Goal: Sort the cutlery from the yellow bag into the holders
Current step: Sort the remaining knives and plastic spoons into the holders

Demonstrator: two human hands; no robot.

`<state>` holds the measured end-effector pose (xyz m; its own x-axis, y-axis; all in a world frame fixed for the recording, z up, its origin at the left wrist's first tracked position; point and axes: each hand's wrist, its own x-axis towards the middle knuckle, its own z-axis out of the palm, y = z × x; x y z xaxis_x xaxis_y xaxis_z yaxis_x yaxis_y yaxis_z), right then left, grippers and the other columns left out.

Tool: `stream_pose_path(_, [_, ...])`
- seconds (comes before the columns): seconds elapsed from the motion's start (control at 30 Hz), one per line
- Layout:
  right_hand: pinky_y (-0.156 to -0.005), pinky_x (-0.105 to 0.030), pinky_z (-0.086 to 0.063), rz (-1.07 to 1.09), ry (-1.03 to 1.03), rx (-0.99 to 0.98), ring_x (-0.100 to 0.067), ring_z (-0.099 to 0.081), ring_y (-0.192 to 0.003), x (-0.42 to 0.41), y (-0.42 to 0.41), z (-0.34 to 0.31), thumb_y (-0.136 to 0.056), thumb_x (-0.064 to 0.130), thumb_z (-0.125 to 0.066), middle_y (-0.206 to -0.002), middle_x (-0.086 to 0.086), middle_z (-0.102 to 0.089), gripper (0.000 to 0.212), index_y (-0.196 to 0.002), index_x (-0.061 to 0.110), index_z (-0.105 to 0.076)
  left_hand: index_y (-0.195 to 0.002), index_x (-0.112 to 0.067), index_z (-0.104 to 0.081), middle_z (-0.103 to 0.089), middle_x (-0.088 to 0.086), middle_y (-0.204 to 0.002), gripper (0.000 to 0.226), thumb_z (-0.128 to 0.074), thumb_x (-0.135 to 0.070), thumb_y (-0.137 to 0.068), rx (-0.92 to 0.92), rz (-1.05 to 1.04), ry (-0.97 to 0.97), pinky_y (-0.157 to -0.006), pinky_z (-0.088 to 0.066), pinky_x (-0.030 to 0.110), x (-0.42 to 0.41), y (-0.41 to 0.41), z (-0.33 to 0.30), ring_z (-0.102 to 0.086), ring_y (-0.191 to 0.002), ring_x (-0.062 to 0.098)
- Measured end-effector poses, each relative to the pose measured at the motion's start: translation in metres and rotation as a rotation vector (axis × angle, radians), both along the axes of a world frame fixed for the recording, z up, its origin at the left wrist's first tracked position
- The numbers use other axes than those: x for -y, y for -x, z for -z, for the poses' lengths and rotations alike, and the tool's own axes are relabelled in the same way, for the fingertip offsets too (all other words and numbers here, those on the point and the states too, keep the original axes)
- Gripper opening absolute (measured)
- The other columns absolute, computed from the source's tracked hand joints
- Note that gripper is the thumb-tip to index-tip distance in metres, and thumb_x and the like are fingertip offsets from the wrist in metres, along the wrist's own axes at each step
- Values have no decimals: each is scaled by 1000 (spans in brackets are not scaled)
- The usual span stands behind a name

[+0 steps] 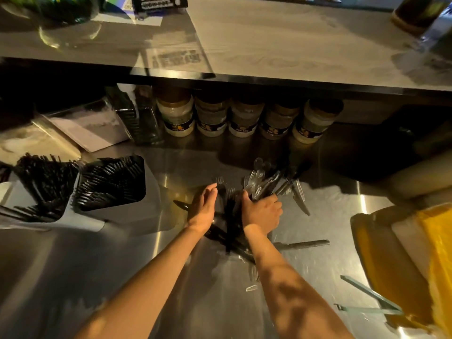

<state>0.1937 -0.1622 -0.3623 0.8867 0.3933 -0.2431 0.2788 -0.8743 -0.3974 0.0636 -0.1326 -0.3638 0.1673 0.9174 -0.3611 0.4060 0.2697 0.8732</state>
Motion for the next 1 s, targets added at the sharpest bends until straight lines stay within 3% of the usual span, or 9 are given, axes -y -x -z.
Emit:
stream_pose_path(0.1, [-87,-43,-50,-40,-16,-56,-38,-60,-114,1,-17,-3,-84,56,-71,-121,-17,-62,67,-119,2,-51,-134,-18,-55,-51,-8,-135,32,-42,-26,-106,1,2,-28,-90,-29,-2,0,1,-1,-46,-131,9])
stream_pose_path(0.23, [-86,-38,-49,-123,-40,-201,-37,-66,-107,1,-41,-5,-84,51,-73,-112,-15,-70,59,-115,3,-59,-133,-33,-54,-47,-11,-141,35,-38,-44,-105,4,71,90,-109,-31,27,2,-5,-3,-41,-134,10])
stream_pose_path(0.37, [-81,-30,-51,-156,-171,-408,-26,-69,-100,3,-58,-5,-82,41,-78,-108,-7,-73,43,-113,13,-70,-123,-52,-51,-45,-12,-146,24,-38,-49,-103,82,58,149,-117,-33,41,13,-14,-10,-40,-137,12])
stream_pose_path(0.47, [-71,-30,-56,-41,-308,-630,-18,-68,-79,12,-64,-6,-83,26,-80,-95,-8,-74,23,-101,14,-71,-145,-39,-41,-42,-12,-148,43,-33,-49,-104,46,127,113,-114,-33,32,19,-22,-22,-39,-137,10])
stream_pose_path(0.57, [-62,-29,-57,65,-398,-749,-19,-67,-72,21,-69,-13,-85,21,-78,-90,-10,-73,26,-106,7,-69,-141,-32,-47,-47,-13,-141,38,-35,-40,-106,65,102,113,-100,-32,19,21,-35,-37,-44,-132,8])
stream_pose_path(0.63, [-49,-23,-51,141,-440,-802,-18,-62,-64,24,-74,-23,-90,17,-73,-76,-6,-66,13,-91,7,-66,-142,-24,-47,-45,-6,-147,37,-34,-29,-108,49,63,209,-99,-31,14,25,-46,-41,-44,-136,14])
stream_pose_path(0.77, [-65,-32,-55,375,-648,-1028,-22,-62,-62,35,-76,-35,-94,18,-66,-68,-8,-66,19,-78,9,-64,-133,-17,-55,-57,8,-139,38,-36,-36,-107,184,109,345,-108,-41,33,44,-65,-50,-54,-126,24])
stream_pose_path(0.87, [-46,-24,-49,501,-881,-1248,-15,-58,-46,43,-75,-34,-98,14,-57,-58,-6,-61,20,-78,8,-59,-119,-19,-59,-68,4,-112,40,-30,-44,-107,359,27,510,-88,-50,31,60,-81,-46,-63,-102,17])
stream_pose_path(1.0, [-64,-36,-54,655,-1004,-1332,-24,-65,-70,44,-76,-35,-99,15,-55,-71,-10,-56,19,-83,5,-57,-133,-8,-60,-69,18,-121,63,-31,-56,-103,268,97,561,-100,-51,45,76,-85,-43,-65,-112,32])
